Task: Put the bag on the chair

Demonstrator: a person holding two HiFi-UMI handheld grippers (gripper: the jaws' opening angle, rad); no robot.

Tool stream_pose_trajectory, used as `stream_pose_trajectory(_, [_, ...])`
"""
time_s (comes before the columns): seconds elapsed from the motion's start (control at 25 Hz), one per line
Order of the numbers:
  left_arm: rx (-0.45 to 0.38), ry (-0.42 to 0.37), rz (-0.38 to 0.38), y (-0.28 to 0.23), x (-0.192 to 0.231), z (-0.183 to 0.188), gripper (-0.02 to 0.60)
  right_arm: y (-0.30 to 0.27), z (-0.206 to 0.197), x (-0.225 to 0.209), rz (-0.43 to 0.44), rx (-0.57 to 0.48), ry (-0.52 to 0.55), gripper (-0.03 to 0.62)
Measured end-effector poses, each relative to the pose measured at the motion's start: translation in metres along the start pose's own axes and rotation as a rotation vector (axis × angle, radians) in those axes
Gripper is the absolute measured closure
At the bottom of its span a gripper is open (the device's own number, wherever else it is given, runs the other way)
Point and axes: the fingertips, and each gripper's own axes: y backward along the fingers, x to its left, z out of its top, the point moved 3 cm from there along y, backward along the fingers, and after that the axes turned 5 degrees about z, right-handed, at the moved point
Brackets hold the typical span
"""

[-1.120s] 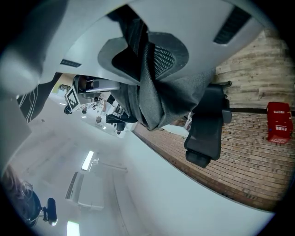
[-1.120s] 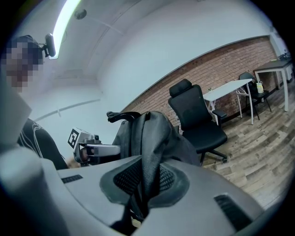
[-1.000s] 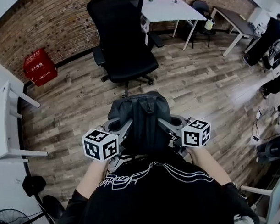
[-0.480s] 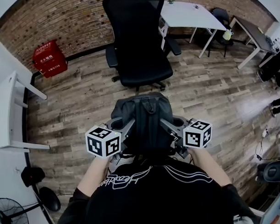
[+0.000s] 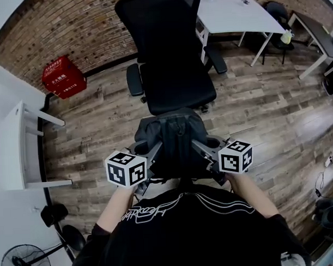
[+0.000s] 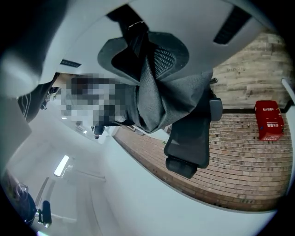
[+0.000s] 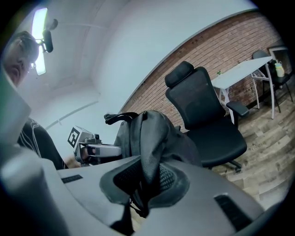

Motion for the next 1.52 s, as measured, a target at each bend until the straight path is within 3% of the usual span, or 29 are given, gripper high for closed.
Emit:
stream_pose_trajectory(0.44, [0.015,-0.017,-0.018,-0.069,0.015,0.063,0.514,-0.003,0.070,-0.065,-0.057,-0.020,0.083,0.560])
stream_pose_trajectory(0.84, [0.028,-0.054,-0.072,-0.110,0.027,0.108,0.514,-0.007,0.109,-0.104,-0.134,-0.061,0.066,0.560])
stream_pose_trajectory(1.52, [0.025,-0.027,-0.151,-0.201,0.109,0.229,0.514,-0.071,0.231,-0.195,-0.207,-0.057,0.053,0.559])
